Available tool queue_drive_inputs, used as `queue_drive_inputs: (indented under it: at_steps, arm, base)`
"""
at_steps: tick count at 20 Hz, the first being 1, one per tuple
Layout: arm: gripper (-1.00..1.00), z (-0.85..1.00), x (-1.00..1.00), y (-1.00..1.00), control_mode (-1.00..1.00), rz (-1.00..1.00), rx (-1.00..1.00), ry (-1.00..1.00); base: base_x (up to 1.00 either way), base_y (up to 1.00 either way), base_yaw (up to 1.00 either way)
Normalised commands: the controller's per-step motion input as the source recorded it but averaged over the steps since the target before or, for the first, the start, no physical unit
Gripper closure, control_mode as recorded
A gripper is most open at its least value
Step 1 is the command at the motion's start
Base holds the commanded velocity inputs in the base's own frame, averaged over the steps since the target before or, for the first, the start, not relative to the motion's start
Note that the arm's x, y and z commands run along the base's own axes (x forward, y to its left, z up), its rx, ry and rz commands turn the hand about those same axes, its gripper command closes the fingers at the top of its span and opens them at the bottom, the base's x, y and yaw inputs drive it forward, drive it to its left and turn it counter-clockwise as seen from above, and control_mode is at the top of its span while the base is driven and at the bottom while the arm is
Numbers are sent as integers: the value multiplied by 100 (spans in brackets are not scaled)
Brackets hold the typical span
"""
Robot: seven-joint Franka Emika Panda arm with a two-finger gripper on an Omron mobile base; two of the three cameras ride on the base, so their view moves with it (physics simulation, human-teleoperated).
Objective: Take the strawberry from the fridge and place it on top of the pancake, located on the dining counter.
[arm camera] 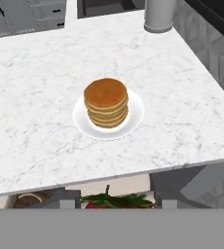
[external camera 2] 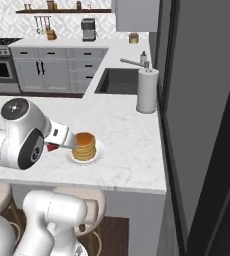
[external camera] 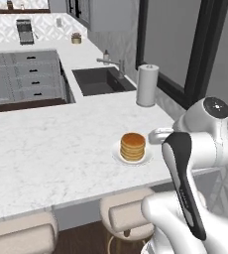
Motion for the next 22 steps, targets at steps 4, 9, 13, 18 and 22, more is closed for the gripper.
queue_drive_inputs:
  at_steps: [4,9,13,18,22]
  arm:
    - [100,0,0,0,100,0,0,0]
    - [100,0,0,0,100,0,0,0]
    - [100,0,0,0,100,0,0,0]
    - [100,0,100,0,-100,4,3,7]
    - [100,-3,100,0,-100,2,0,6]
  base:
    - [55,-9,21]
    - [95,0,13]
    - [94,0,2]
    - [0,0,0]
    - [0,0,0]
